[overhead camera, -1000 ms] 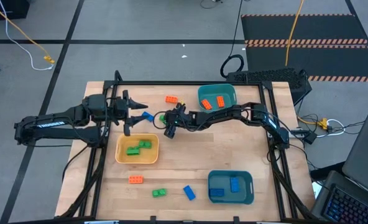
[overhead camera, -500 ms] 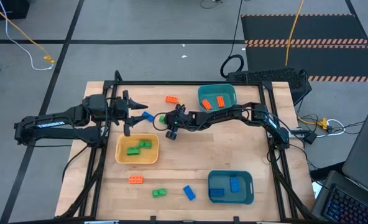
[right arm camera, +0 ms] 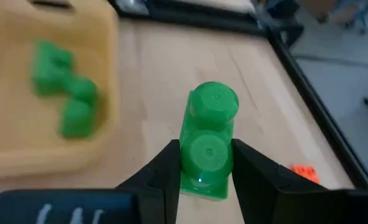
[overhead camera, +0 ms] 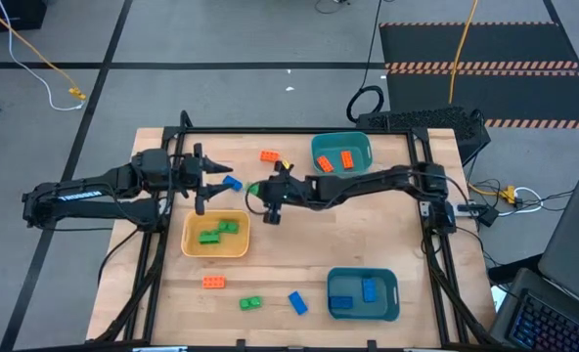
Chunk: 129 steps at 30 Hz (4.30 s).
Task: Sort & place blocks by color
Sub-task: Put the green game piece into the yellow bin
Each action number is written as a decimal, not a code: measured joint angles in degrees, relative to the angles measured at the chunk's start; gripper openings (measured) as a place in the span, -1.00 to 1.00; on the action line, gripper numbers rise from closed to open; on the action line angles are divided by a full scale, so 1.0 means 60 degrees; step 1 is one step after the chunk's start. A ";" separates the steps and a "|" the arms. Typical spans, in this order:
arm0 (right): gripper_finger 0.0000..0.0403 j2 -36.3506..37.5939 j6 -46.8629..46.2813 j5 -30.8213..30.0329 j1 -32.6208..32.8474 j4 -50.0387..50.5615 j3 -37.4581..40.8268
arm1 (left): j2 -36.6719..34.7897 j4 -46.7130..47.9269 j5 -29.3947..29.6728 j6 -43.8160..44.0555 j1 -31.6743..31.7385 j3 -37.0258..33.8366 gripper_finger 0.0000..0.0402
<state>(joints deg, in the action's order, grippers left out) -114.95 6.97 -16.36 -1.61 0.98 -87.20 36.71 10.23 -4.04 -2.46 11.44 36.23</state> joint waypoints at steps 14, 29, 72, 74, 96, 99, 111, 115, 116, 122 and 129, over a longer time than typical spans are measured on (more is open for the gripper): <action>-0.47 -0.0263 -0.0367 0.2015 0.1047 -0.2396 0.0000 | 0.0000 -0.0016 -0.0068 -0.0007 -0.0120 0.0000 0.02; -0.13 -0.1046 -0.0546 0.2001 0.1082 -0.3104 0.0006 | 0.0004 0.0002 -0.0065 -0.0011 -0.0127 0.0000 0.02; 0.28 0.4392 -0.0913 -0.0559 -0.0577 -0.1074 0.4922 | 0.1634 -0.1201 0.1605 0.2244 -0.3727 0.0015 0.02; 0.28 0.5016 -0.1136 0.0081 -0.0840 -0.1789 0.5608 | 0.1948 -0.1235 0.1686 0.2859 -0.3987 0.0015 0.02; 0.28 0.8477 -0.0977 0.0239 -0.0789 -0.1850 0.7340 | 0.8969 0.6254 0.1338 0.6008 -0.6387 0.6983 0.02; 0.28 0.8510 -0.0952 0.0240 -0.0658 -0.1776 0.7343 | 0.9703 0.6220 0.0905 0.6150 -0.6553 0.7277 0.02; 0.28 0.8643 -0.0024 -0.0323 -0.0611 -0.1841 0.7344 | 1.0917 0.6561 -0.0402 0.7444 -0.7103 0.7826 0.58; 0.28 0.8737 0.0231 -0.0540 -0.0698 -0.1930 0.7344 | 1.0926 0.6574 -0.0409 0.7956 -0.7107 0.7821 0.86; 0.28 0.8775 0.0239 -0.0537 -0.0734 -0.1989 0.7344 | 1.0992 0.6559 -0.0405 0.8044 -0.7104 0.7821 0.91; 0.28 0.8966 0.0261 -0.0525 -0.0794 -0.2039 0.7340 | 1.1686 0.6541 -0.0349 0.8553 -0.7109 0.7817 0.96; 0.28 0.9030 0.0427 -0.0518 -0.0794 -0.2058 0.7337 | 1.2461 0.6524 -0.0679 0.9069 -0.7257 0.7816 0.95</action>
<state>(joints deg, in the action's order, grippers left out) -60.78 9.54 -19.46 -6.37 -11.37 -43.18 111.47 49.37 -8.11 51.95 -32.10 83.12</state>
